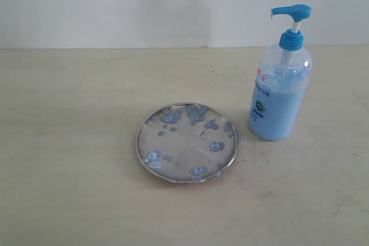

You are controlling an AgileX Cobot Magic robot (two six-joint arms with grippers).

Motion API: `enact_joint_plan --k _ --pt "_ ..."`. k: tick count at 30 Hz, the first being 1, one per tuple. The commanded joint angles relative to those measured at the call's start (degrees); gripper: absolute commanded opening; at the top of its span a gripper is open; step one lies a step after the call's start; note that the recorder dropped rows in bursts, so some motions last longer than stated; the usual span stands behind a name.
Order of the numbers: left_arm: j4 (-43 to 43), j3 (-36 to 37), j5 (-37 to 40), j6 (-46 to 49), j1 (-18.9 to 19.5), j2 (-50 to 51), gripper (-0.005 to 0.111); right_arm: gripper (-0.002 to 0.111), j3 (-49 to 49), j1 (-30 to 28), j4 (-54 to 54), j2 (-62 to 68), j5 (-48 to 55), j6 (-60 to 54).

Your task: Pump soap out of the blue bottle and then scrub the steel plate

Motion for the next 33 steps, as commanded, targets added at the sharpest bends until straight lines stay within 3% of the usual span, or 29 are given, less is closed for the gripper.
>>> enact_joint_plan --k 1,16,24,33 --pt "-0.2 0.2 -1.8 0.3 -0.2 -0.2 0.004 0.004 -0.1 -0.1 0.4 -0.3 -0.9 0.1" --pt "-0.2 0.2 -1.8 0.3 -0.2 -0.2 0.004 0.004 -0.1 -0.1 0.4 -0.3 -0.9 0.1" --pt "-0.2 0.2 -1.9 0.3 -0.1 -0.2 0.004 0.004 -0.1 -13.0 -1.1 -0.3 0.9 5.0" --pt "-0.2 0.2 -1.9 0.3 -0.1 -0.2 0.004 0.004 -0.1 -11.9 -0.8 -0.3 1.8 7.5"
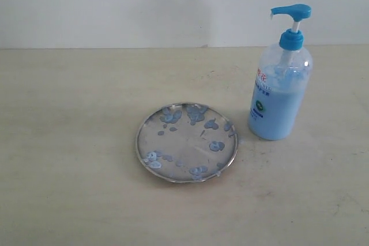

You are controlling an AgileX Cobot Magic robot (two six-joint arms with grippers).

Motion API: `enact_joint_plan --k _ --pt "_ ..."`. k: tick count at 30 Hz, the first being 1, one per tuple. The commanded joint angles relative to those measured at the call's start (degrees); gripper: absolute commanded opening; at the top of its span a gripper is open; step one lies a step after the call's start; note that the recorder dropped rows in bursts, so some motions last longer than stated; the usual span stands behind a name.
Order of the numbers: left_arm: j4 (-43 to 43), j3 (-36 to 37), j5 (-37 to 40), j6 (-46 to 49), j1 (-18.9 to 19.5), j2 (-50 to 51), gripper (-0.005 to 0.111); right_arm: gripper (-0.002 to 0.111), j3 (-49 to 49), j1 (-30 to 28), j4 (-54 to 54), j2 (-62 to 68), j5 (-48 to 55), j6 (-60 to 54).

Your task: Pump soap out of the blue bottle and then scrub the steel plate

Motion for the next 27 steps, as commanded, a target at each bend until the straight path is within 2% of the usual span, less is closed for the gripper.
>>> enact_joint_plan --k 1,3,7,27 --pt "-0.2 0.2 -0.8 0.2 -0.1 -0.2 0.004 0.004 -0.1 0.1 0.1 -0.2 0.2 0.3" --pt "-0.2 0.2 -0.8 0.2 -0.1 -0.2 0.004 0.004 -0.1 0.1 -1.0 -0.2 -0.5 1.8" --pt "-0.2 0.2 -0.8 0.2 -0.1 -0.2 0.004 0.004 -0.1 0.1 -11.0 -0.2 -1.8 11.1" --pt "-0.2 0.2 -0.8 0.2 -0.1 -0.2 0.004 0.004 -0.1 0.1 -10.8 -0.2 -1.8 9.3"
